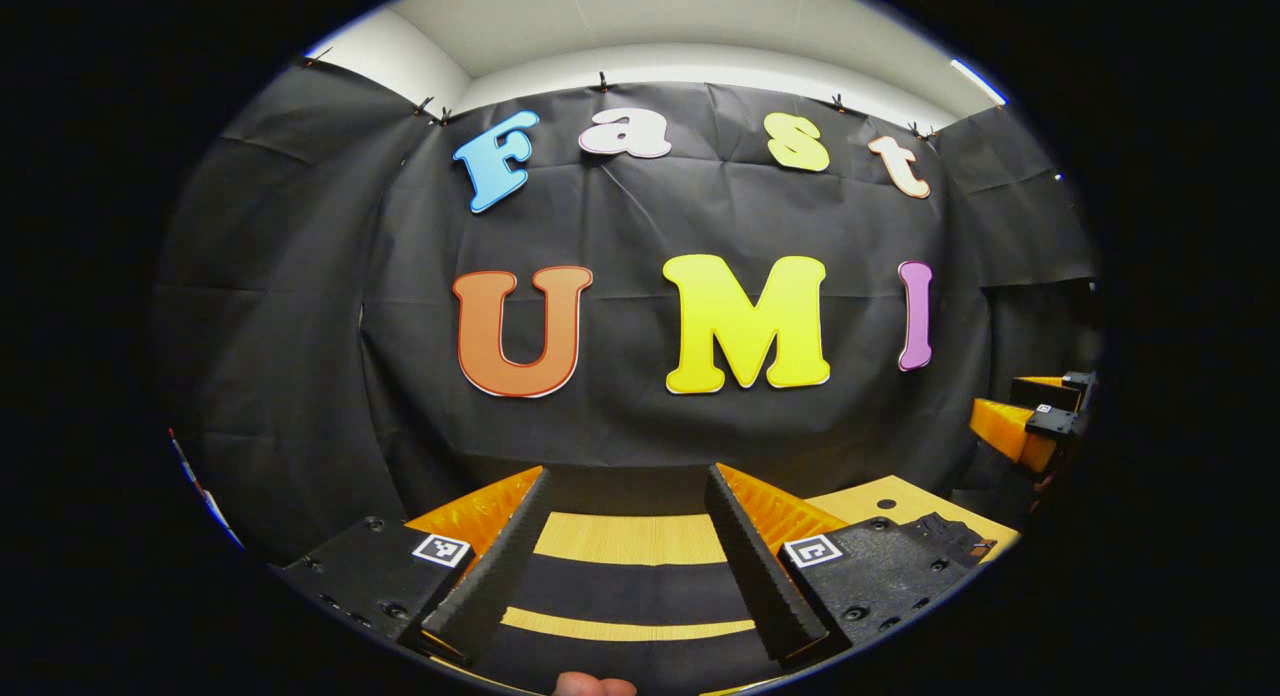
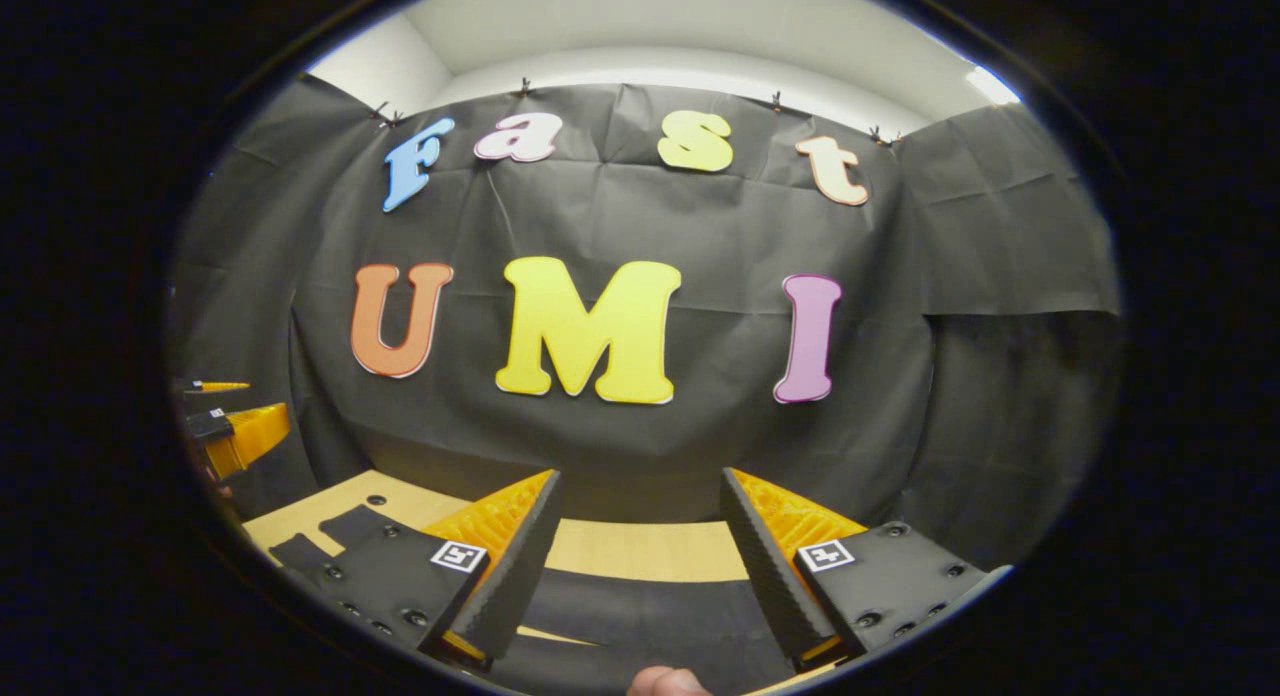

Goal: Grasp the waist and the cuffs of the jeans and fold them to make the two legs overlap; first hold the waist and fold one-third of the jeans toward the cuffs, then hold the cuffs and fold the remaining one-third in the same direction to finish folding.

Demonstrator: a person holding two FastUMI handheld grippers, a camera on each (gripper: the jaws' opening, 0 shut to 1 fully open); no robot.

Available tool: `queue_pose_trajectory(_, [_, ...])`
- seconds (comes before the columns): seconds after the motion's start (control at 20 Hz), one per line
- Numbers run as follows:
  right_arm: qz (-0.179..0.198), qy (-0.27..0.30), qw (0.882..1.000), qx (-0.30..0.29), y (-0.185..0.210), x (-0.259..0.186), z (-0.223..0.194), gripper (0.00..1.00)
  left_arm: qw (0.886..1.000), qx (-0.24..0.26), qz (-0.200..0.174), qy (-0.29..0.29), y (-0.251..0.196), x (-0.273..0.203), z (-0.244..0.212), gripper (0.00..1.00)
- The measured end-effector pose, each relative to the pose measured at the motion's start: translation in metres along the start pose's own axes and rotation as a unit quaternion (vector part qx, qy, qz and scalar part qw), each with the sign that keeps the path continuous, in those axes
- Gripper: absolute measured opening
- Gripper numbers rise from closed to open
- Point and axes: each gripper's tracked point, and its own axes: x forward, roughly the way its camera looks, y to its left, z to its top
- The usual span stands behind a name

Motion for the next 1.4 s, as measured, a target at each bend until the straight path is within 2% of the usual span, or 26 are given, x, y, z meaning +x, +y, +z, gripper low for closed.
queue_pose_trajectory(0.25, [-0.044, 0.023, 0.999, 0.001, -0.059, -0.004, -0.02, 0.96, 0.999, 0.004, 0.024, 0.024, 0.036, 0.001, -0.018, 0.98])
queue_pose_trajectory(0.35, [-0.064, 0.041, 0.997, -0.001, -0.089, -0.007, -0.032, 0.95, 0.998, -0.003, 0.046, 0.04, 0.06, 0.002, -0.032, 0.98])
queue_pose_trajectory(0.45, [-0.083, 0.076, 0.993, 0.021, -0.12, -0.014, -0.056, 0.98, 0.994, -0.021, 0.081, 0.074, 0.093, -0.003, -0.057, 0.99])
queue_pose_trajectory(0.6, [-0.121, 0.129, 0.982, 0.072, -0.169, -0.026, -0.092, 0.97, 0.978, -0.069, 0.142, 0.133, 0.148, -0.02, -0.106, 1.0])
queue_pose_trajectory(0.75, [-0.124, 0.196, 0.966, 0.113, -0.19, -0.045, -0.138, 0.96, 0.953, -0.134, 0.18, 0.204, 0.182, -0.05, -0.166, 0.99])
queue_pose_trajectory(0.8, [-0.123, 0.22, 0.958, 0.136, -0.193, -0.053, -0.154, 0.99, 0.943, -0.159, 0.184, 0.229, 0.186, -0.061, -0.184, 0.99])
queue_pose_trajectory(0.85, [-0.123, 0.243, 0.948, 0.167, -0.196, -0.058, -0.168, 0.96, 0.93, -0.191, 0.19, 0.249, 0.188, -0.07, -0.205, 0.99])
queue_pose_trajectory(0.95, [-0.13, 0.283, 0.922, 0.232, -0.203, -0.069, -0.2, 1.0, 0.897, -0.276, 0.2, 0.282, 0.187, -0.084, -0.234, 0.99])
queue_pose_trajectory(1.05, [-0.136, 0.313, 0.893, 0.293, -0.207, -0.073, -0.227, 0.99, 0.851, -0.376, 0.209, 0.302, 0.179, -0.096, -0.26, 0.99])
queue_pose_trajectory(1.2, [-0.149, 0.346, 0.855, 0.355, -0.211, -0.086, -0.257, 0.99, 0.769, -0.5, 0.234, 0.323, 0.174, -0.106, -0.302, 0.99])
queue_pose_trajectory(1.25, [-0.151, 0.354, 0.849, 0.362, -0.211, -0.089, -0.267, 0.99, 0.747, -0.526, 0.245, 0.324, 0.174, -0.105, -0.31, 0.99])
queue_pose_trajectory(1.3, [-0.152, 0.36, 0.845, 0.364, -0.21, -0.089, -0.272, 0.99, 0.73, -0.546, 0.251, 0.325, 0.173, -0.102, -0.315, 0.99])
queue_pose_trajectory(1.4, [-0.158, 0.37, 0.84, 0.365, -0.21, -0.093, -0.278, 0.99, 0.711, -0.566, 0.258, 0.327, 0.17, -0.094, -0.32, 0.99])
